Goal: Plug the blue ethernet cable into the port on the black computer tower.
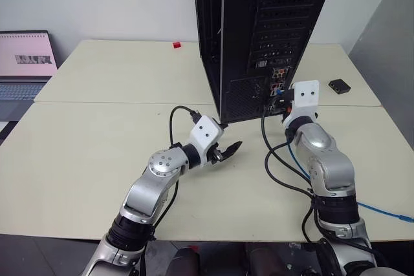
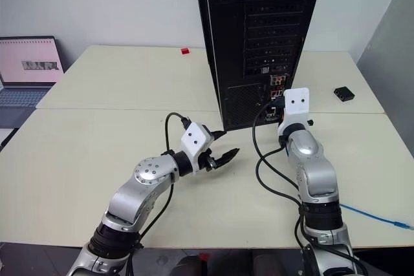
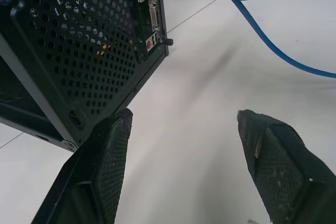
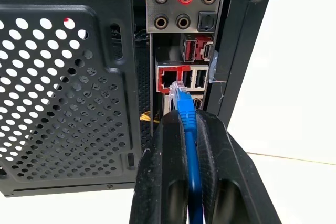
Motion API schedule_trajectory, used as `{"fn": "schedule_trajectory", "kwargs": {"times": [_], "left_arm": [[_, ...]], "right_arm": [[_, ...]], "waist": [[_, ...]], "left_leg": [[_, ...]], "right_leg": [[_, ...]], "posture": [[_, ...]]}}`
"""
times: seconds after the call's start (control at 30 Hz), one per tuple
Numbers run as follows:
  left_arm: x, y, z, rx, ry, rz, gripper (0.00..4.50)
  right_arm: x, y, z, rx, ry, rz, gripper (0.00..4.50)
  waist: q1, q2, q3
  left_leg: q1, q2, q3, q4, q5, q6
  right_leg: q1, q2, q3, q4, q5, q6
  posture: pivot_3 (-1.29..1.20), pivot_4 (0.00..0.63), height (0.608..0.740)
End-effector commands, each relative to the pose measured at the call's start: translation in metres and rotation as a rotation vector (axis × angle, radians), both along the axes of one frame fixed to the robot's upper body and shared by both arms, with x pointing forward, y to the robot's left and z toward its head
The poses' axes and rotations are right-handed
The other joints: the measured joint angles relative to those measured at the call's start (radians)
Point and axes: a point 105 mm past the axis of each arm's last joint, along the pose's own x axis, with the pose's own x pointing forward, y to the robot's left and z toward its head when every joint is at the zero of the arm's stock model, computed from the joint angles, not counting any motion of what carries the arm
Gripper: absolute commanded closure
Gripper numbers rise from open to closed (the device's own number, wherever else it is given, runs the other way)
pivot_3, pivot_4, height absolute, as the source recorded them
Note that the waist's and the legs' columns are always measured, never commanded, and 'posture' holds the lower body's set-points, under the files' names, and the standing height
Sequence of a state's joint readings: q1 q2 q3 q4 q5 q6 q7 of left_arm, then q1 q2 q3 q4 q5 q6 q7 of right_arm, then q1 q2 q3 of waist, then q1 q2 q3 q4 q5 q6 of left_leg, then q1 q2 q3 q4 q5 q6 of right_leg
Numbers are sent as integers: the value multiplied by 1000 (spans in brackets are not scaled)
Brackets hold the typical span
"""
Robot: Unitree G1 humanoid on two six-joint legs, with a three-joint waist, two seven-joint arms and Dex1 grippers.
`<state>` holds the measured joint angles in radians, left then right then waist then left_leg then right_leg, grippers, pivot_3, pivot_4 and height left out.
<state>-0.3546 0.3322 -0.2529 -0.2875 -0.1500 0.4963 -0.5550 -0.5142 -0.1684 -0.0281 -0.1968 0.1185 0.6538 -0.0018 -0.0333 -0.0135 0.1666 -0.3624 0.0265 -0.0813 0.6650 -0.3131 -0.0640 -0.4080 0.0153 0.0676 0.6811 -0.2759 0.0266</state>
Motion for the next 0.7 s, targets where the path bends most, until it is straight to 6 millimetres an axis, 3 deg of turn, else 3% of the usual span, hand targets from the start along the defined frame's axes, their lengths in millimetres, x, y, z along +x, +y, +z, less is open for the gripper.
{"fn": "schedule_trajectory", "kwargs": {"times": [0.03, 0.7], "left_arm": [[-3, -2, 15, -16, -55, -12, 1120], [-4, -3, 15, -15, -53, -14, 1120]], "right_arm": [[-4, -1, 21, 19, -82, -2, 4500], [-3, 0, 34, 23, -121, -3, 4500]], "waist": [[0, 0, 0], [0, 0, 0]], "left_leg": [[0, 0, 0, 0, 0, 0], [0, 0, 0, 0, 0, 0]], "right_leg": [[0, 0, 0, 0, 0, 0], [0, 0, 0, 0, 0, 0]], "posture": [[0, 150, 740], [0, 150, 740]]}}
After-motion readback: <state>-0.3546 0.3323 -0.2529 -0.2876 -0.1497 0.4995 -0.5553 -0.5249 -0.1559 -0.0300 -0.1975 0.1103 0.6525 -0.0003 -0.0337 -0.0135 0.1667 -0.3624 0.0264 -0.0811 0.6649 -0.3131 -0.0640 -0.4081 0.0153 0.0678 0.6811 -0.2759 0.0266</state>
